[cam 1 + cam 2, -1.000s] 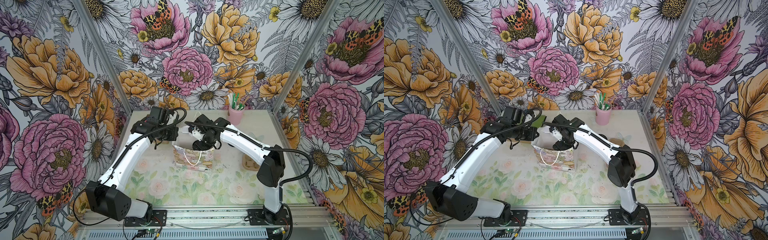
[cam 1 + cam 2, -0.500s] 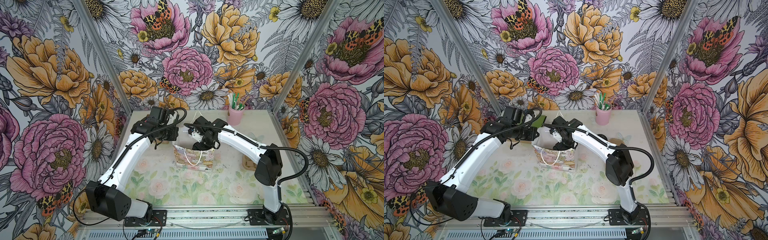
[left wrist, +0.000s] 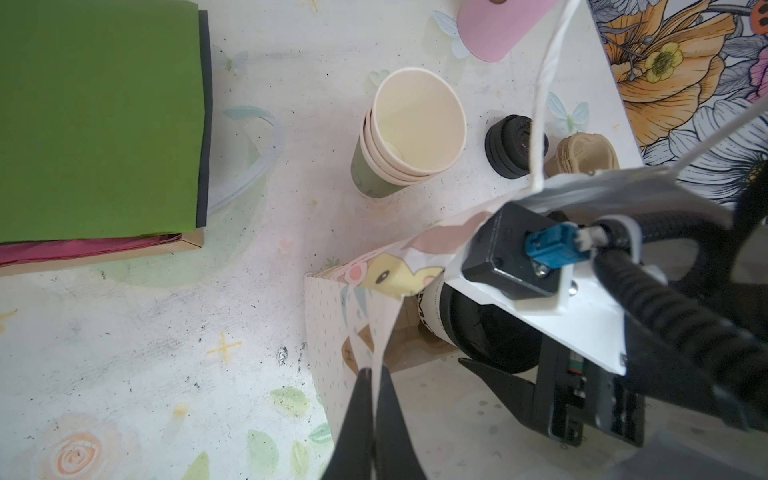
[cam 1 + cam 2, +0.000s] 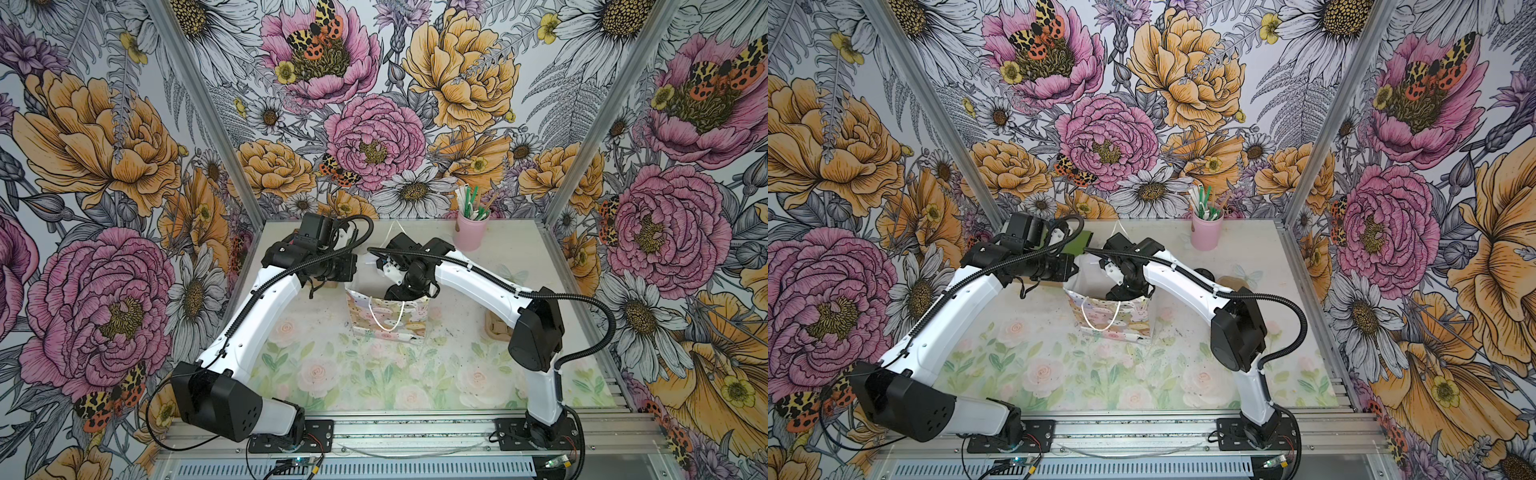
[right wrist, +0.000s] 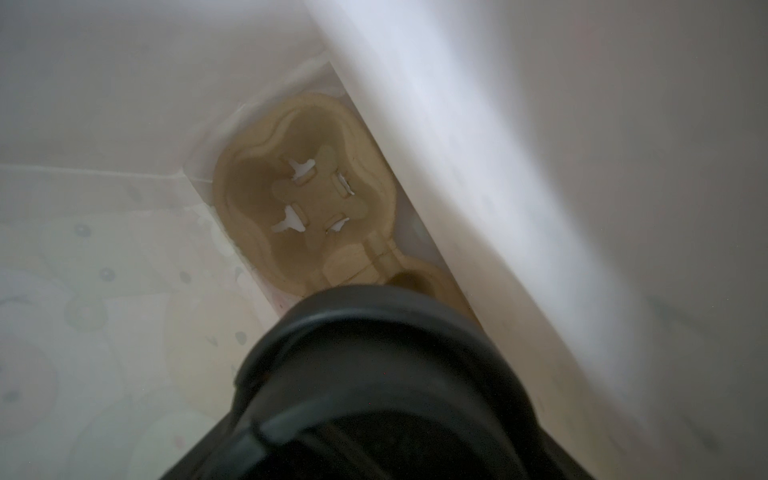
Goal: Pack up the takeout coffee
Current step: 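Push the cup down into the pulp carrier inside the bag with the right gripper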
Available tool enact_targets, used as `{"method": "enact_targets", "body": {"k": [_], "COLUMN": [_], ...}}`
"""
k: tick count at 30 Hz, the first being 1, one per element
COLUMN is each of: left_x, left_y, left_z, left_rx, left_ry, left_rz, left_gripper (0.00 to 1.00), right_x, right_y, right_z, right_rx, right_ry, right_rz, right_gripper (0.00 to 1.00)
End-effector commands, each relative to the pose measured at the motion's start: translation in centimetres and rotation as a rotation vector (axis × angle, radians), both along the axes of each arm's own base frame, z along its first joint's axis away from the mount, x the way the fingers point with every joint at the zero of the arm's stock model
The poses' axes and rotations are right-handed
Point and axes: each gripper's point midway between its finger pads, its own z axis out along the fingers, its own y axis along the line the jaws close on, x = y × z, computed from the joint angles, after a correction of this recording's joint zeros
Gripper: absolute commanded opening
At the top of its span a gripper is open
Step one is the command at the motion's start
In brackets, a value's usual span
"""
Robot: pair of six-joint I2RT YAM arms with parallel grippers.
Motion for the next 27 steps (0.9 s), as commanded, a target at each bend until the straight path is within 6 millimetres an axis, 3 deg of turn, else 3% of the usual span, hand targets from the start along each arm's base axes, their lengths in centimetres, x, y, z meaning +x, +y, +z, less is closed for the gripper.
{"method": "enact_targets", "body": {"k": [1,27], "left_x": [0.25,0.21], "left_y": [0.26,0.24], "left_z": [0.46,0.44], "left_rx": [0.01,0.007], "left_ry": [-0.023,-0.021], "left_rz": [0.003,0.004], "left_gripper": [0.02,0.02], "right_x": [-0.01,-0.08], "right_y": [-0.7,-0.56], "right_z": [-1.87,-1.22], "right_rx": [-0.058,-0.045], "right_ry": [0.02,0.01], "right_rz": [-0.002,0.0], "right_gripper": [0.84,0.86]}}
